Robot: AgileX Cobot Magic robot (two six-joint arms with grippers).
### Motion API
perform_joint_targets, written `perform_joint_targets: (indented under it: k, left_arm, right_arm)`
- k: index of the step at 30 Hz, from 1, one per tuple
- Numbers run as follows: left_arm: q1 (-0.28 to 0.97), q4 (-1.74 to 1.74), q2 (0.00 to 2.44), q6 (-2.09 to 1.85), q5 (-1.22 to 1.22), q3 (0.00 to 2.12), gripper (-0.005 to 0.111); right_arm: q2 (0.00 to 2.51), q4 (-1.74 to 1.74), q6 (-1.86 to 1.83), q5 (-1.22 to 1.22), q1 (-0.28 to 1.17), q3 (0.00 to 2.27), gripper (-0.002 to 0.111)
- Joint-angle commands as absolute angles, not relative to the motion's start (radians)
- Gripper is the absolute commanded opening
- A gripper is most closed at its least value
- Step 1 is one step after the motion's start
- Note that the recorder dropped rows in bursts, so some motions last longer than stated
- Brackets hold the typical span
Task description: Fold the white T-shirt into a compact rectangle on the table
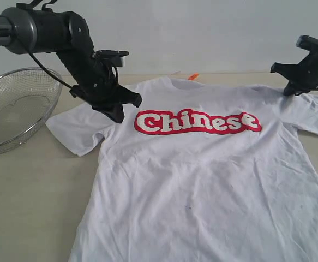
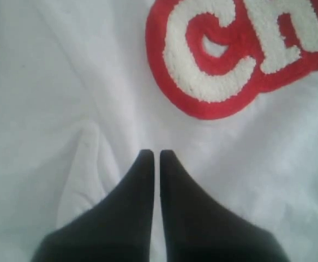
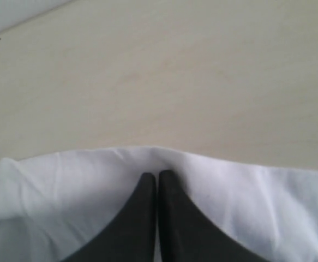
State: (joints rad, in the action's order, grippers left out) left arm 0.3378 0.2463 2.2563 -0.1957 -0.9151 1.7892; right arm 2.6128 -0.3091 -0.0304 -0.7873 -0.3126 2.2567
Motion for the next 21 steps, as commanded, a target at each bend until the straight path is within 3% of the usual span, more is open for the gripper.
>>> perform_joint_targets:
  k: [1, 15, 21]
  left_arm:
    - [0.335, 0.275, 2.252, -0.225, -0.938, 1.792, 0.004]
    - [0.335, 0.319, 2.206, -0.262, -1.058, 1.762, 0.004]
    - [0.342, 0.39, 2.144, -0.316, -1.052, 1.681, 0.004]
  right_arm:
    - [2.568, -0.396, -0.091, -0.805, -0.319, 2.246, 0.0]
    - [2.398, -0.544, -0.209, -1.068, -0.294, 2.238, 0.0]
    - [2.251, -0.555, -0.244, -1.037, -0.257, 2.023, 0.0]
